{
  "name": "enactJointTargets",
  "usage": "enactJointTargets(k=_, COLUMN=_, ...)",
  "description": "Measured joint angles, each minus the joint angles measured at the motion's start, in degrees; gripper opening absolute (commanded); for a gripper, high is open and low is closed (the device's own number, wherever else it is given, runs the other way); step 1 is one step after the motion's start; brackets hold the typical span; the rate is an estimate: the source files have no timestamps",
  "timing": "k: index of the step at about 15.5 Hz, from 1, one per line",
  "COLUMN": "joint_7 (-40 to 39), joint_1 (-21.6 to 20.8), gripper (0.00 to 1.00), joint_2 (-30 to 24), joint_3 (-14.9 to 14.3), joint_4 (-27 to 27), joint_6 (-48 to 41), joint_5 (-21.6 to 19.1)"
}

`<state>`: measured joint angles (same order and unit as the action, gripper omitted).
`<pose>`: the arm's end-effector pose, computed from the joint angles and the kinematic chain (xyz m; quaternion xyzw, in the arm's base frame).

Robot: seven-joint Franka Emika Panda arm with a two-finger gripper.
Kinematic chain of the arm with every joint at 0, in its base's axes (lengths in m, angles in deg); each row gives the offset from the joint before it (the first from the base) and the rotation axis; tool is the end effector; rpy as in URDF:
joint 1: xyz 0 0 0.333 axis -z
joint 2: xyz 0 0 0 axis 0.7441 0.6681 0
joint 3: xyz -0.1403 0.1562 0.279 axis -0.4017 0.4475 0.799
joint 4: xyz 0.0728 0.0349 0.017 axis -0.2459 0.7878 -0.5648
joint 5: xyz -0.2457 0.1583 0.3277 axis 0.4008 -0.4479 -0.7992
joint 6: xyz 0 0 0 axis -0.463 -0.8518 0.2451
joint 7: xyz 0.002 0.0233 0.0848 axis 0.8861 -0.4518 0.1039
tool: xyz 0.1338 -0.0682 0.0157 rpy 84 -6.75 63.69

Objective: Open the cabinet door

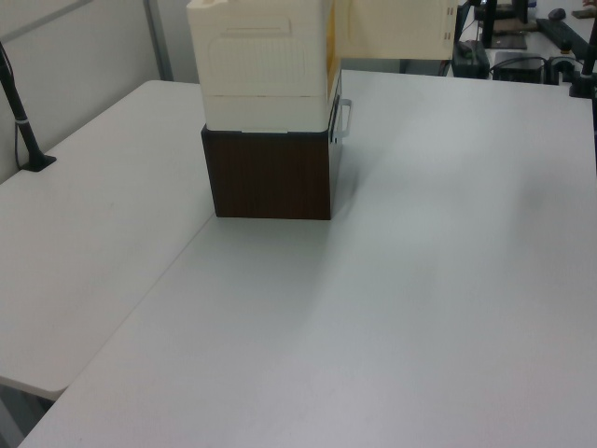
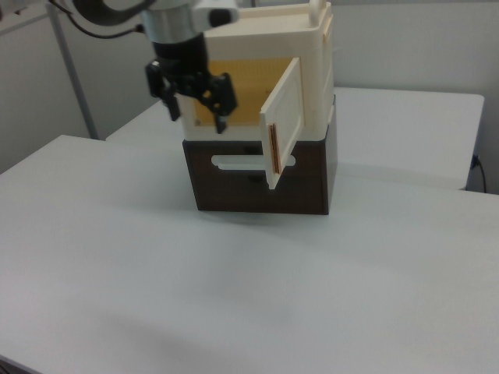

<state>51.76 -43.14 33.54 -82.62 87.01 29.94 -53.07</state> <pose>0.5660 -0.1652 0.6793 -0.9953 0.0017 -0.0861 0.0451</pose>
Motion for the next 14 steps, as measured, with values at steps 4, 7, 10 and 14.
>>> enactJointTargets(k=4, joint_7=7.5, joint_1=-7.9, gripper=1.0, joint_2=-0.4, joint_3=0.5, joint_4=0.1, joint_6=-1.5, joint_5=3.6)
enactJointTargets(k=7, joint_7=9.7, joint_1=-12.1, gripper=1.0, joint_2=0.4, joint_3=0.7, joint_4=0.3, joint_6=-1.5, joint_5=5.7)
enactJointTargets(k=10, joint_7=9.6, joint_1=-13.0, gripper=1.0, joint_2=2.0, joint_3=0.7, joint_4=0.6, joint_6=-1.5, joint_5=6.0)
enactJointTargets(k=14, joint_7=9.5, joint_1=-12.9, gripper=1.0, joint_2=4.0, joint_3=1.4, joint_4=0.6, joint_6=0.3, joint_5=7.0)
